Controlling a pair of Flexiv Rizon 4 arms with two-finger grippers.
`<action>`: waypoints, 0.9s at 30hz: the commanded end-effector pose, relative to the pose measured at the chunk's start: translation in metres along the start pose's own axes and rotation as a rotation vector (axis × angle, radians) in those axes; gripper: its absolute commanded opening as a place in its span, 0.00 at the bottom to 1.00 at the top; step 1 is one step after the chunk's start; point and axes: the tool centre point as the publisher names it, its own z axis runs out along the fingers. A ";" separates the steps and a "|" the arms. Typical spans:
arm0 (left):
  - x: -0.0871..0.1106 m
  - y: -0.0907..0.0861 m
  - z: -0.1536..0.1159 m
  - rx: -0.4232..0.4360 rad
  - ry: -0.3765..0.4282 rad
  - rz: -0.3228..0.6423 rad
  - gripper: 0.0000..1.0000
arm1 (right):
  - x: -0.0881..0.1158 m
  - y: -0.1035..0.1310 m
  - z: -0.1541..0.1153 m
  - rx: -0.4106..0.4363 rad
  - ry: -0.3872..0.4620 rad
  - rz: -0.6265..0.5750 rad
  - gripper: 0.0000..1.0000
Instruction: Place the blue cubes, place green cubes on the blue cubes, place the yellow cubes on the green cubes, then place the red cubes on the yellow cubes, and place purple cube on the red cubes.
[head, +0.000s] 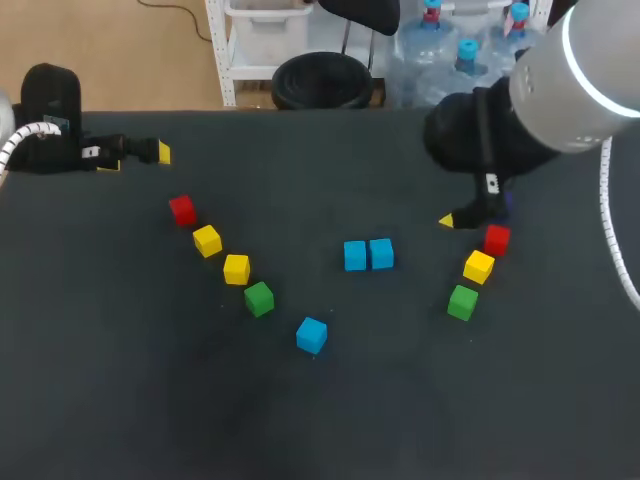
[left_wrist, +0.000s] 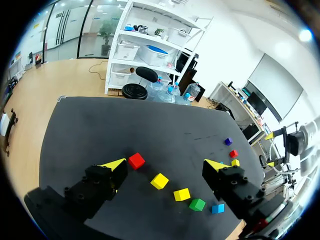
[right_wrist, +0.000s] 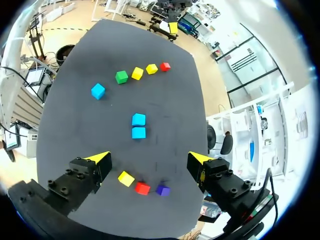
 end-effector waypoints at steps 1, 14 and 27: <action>0.001 0.002 0.000 0.006 -0.004 0.001 1.00 | 0.001 0.003 0.001 0.037 0.001 0.002 1.00; 0.026 -0.080 0.044 -0.020 0.254 0.594 1.00 | 0.001 0.003 0.001 0.037 0.001 0.002 1.00; 0.116 -0.096 0.081 -0.046 0.325 0.885 1.00 | 0.001 0.003 0.001 0.037 0.001 0.002 1.00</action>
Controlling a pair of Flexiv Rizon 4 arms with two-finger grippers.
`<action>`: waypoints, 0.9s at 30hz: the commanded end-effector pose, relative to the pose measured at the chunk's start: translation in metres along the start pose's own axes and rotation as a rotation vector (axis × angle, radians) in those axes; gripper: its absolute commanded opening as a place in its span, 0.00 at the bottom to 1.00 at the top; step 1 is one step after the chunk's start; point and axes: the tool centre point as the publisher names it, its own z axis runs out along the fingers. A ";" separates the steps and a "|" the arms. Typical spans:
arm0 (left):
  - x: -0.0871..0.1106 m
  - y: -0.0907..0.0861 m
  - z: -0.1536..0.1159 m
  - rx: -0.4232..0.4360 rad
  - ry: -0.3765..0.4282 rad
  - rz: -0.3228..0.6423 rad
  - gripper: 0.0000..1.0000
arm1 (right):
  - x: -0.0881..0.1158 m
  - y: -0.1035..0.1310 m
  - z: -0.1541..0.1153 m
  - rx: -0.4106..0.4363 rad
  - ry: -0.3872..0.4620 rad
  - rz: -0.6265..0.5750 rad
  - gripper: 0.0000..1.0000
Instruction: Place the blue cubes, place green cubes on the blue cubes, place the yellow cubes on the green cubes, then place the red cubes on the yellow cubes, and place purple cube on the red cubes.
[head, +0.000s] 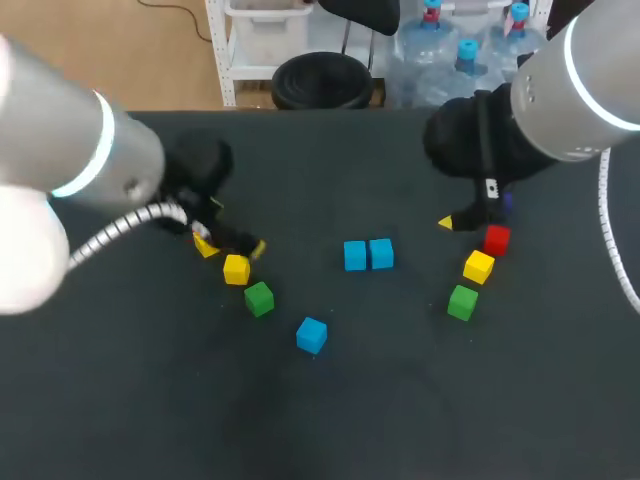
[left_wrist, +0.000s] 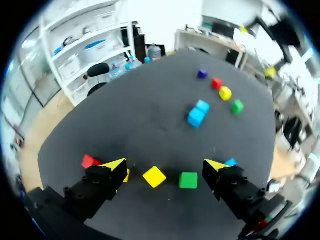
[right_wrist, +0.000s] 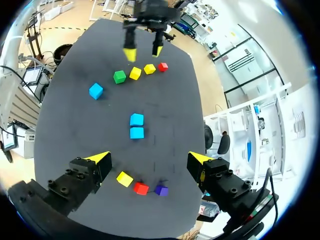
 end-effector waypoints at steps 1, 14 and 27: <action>0.010 -0.013 0.020 -0.064 0.068 0.245 1.00 | 0.000 0.002 0.000 0.008 0.001 0.002 1.00; -0.024 -0.022 0.008 0.014 0.161 0.521 1.00 | 0.000 0.002 0.000 0.008 0.001 0.002 1.00; -0.029 -0.052 0.007 0.396 0.337 0.585 1.00 | 0.000 0.002 0.000 0.008 0.001 0.002 1.00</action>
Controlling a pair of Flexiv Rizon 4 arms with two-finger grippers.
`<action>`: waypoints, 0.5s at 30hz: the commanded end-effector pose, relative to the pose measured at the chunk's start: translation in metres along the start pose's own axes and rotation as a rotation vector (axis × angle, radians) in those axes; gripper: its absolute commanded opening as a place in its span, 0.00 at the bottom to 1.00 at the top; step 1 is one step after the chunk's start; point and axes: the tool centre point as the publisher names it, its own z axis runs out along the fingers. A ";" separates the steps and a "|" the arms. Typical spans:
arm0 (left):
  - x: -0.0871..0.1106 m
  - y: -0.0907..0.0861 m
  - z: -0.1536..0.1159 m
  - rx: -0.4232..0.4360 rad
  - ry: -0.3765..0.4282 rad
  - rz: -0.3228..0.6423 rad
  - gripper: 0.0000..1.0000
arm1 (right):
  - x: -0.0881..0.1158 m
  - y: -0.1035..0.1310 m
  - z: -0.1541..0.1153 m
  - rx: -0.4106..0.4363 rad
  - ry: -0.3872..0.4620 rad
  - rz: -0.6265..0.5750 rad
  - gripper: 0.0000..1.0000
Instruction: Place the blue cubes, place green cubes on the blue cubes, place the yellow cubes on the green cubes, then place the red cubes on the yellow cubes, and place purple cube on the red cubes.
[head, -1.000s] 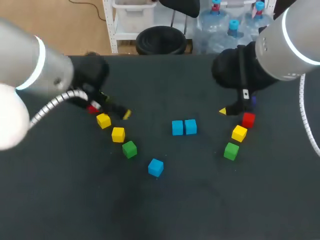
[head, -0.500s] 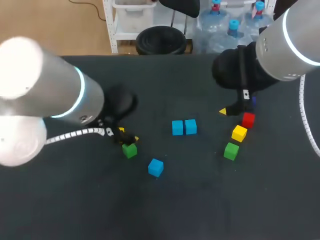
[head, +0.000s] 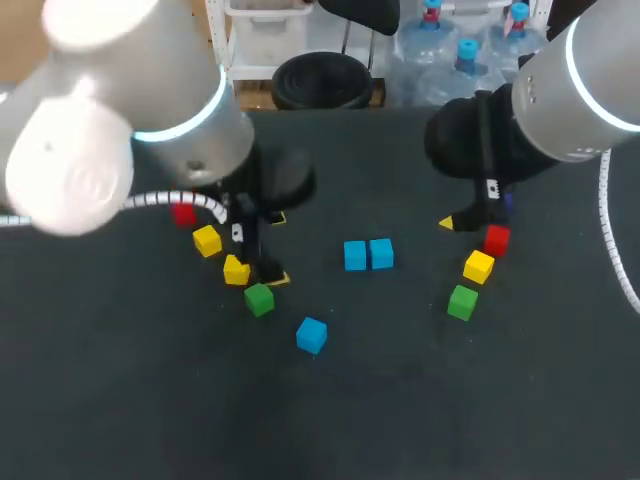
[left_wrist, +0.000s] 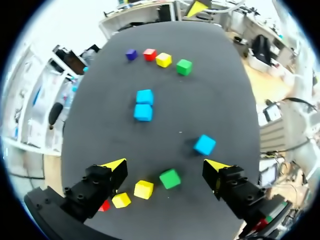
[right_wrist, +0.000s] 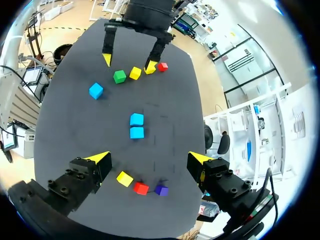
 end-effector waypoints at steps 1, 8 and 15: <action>-0.006 0.009 0.013 0.220 0.023 0.003 1.00 | 0.000 0.002 0.000 0.007 0.002 0.002 1.00; -0.011 -0.008 0.040 0.233 0.060 -0.011 1.00 | 0.000 0.002 0.000 0.007 0.002 0.002 1.00; -0.022 -0.031 0.046 0.225 0.079 0.045 1.00 | 0.000 0.002 0.000 0.007 0.002 0.002 1.00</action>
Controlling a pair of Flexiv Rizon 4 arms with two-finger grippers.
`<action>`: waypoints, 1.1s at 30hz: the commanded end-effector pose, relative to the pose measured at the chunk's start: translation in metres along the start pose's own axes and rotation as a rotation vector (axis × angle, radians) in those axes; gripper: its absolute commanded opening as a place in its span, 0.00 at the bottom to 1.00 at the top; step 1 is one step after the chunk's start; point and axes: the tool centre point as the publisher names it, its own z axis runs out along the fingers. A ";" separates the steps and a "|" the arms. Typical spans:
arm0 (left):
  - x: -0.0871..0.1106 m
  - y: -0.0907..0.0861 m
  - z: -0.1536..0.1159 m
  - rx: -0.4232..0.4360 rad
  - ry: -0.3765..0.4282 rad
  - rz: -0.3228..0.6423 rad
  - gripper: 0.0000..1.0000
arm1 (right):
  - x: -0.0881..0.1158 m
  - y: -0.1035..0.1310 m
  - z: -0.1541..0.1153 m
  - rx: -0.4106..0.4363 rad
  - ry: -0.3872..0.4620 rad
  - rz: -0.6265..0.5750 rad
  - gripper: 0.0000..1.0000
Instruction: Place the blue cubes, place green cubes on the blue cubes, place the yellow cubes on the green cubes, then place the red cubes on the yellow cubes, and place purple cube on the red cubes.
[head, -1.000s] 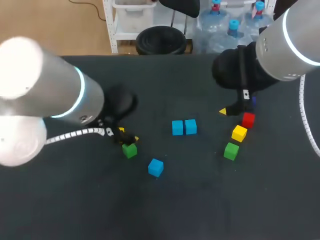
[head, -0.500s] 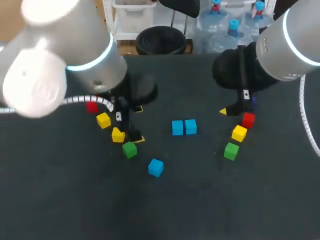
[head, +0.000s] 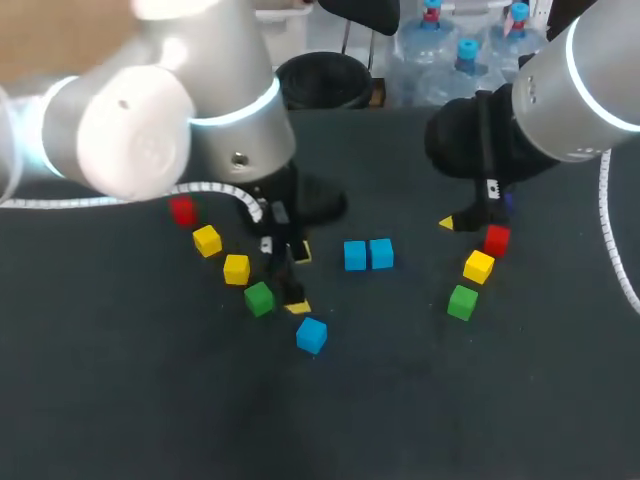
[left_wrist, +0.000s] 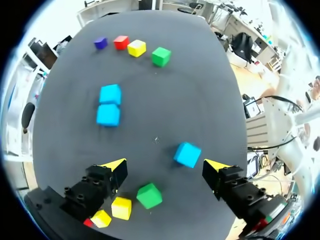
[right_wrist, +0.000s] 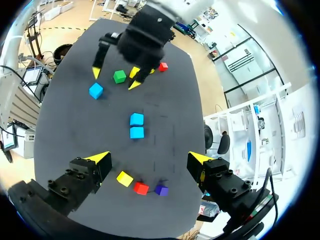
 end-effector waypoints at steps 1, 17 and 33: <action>-0.006 -0.005 0.002 -0.009 0.028 0.016 1.00 | 0.000 0.002 0.000 0.007 0.002 0.002 1.00; 0.011 -0.013 0.040 -0.121 0.100 -0.013 1.00 | 0.000 0.002 0.000 0.007 0.002 0.002 1.00; 0.007 -0.027 0.050 -0.090 0.117 0.043 1.00 | 0.000 0.002 0.000 0.007 0.002 0.002 1.00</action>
